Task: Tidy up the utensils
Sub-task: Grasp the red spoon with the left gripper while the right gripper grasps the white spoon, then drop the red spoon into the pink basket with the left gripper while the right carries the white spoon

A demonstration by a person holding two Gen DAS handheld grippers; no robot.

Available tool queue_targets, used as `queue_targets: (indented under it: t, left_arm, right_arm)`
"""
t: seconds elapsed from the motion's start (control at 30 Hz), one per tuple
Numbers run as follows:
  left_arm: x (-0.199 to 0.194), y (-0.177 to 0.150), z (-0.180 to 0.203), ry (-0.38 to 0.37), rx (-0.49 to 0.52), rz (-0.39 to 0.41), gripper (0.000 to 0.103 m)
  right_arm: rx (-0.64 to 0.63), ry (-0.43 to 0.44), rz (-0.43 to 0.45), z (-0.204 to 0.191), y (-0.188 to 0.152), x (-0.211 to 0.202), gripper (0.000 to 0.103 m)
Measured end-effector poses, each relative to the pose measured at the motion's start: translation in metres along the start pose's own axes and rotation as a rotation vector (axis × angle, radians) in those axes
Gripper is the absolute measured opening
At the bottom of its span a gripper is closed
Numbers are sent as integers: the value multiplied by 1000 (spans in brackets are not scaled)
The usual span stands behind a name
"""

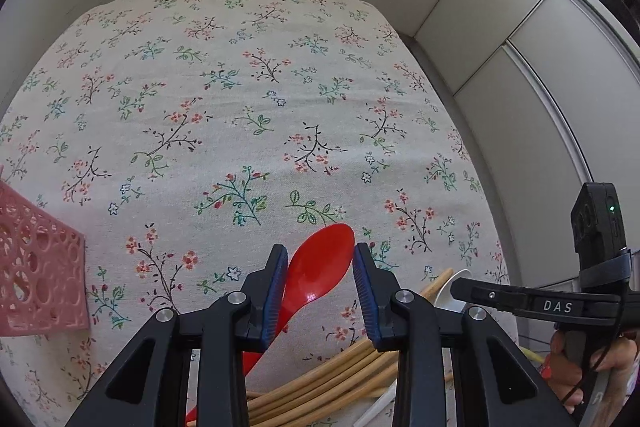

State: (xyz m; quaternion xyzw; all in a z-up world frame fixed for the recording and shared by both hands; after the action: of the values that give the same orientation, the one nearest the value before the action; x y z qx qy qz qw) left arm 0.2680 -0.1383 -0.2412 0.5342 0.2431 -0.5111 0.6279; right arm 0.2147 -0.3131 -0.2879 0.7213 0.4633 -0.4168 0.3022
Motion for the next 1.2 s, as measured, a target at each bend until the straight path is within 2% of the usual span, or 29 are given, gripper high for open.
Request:
queue_targets:
  t: [0.03, 0.07, 0.17, 0.27, 0.43, 0.63, 0.67, 0.7, 0.8, 0.93, 1.03, 1.2]
  left_arm:
    - [-1, 0, 1, -5, 0, 3, 34]
    - [-1, 1, 2, -9, 3, 7, 34]
    - [-9, 0, 5, -29, 17, 27, 34]
    - [-19, 0, 11, -60, 27, 49, 34]
    - [-48, 1, 20, -100, 56, 116, 34]
    - [-101, -1, 33, -171, 120, 221, 33]
    - [-110, -1, 34, -183, 128, 238, 15]
    - [-118, -2, 35, -197, 139, 249, 11]
    - [-142, -3, 35, -215, 160, 301, 10]
    - [-141, -7, 25, -150, 188, 299, 10]
    - [-132, -11, 21, -109, 196, 272, 5]
    - [-109, -8, 8, -55, 140, 212, 8]
  right_arm:
    - [-15, 7, 6, -1, 1, 0, 27]
    - [-29, 11, 2, -2, 0, 1, 16]
    - [-66, 4, -1, -4, -2, 6, 3]
    - [-118, -47, 25, -9, -3, -3, 3]
    - [-178, -41, 114, -33, -2, -32, 2]
    - [-233, -36, 250, -58, -8, -73, 2]
    - [-241, -31, 270, -61, -10, -79, 2]
    - [-247, -28, 290, -66, -11, -85, 2]
    - [-270, -12, 340, -81, -18, -98, 2]
    - [-272, -2, 365, -91, -21, -104, 2]
    - [-247, 2, 355, -89, -22, -102, 2]
    - [-219, -22, 357, -82, -19, -103, 2]
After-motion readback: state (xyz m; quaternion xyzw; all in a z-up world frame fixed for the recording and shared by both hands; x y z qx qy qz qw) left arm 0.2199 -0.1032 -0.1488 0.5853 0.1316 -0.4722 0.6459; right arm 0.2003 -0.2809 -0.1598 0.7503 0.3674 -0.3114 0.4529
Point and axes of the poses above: each gripper's, at about its wrist camera, not at the fingertips, and x roughly the way its jaws point, z to its right, y to its top, the point moved 8 cm from there along x, roughly the way its jaws point, and after that the axes turned 1 degree about z, right-handed, at the moved point
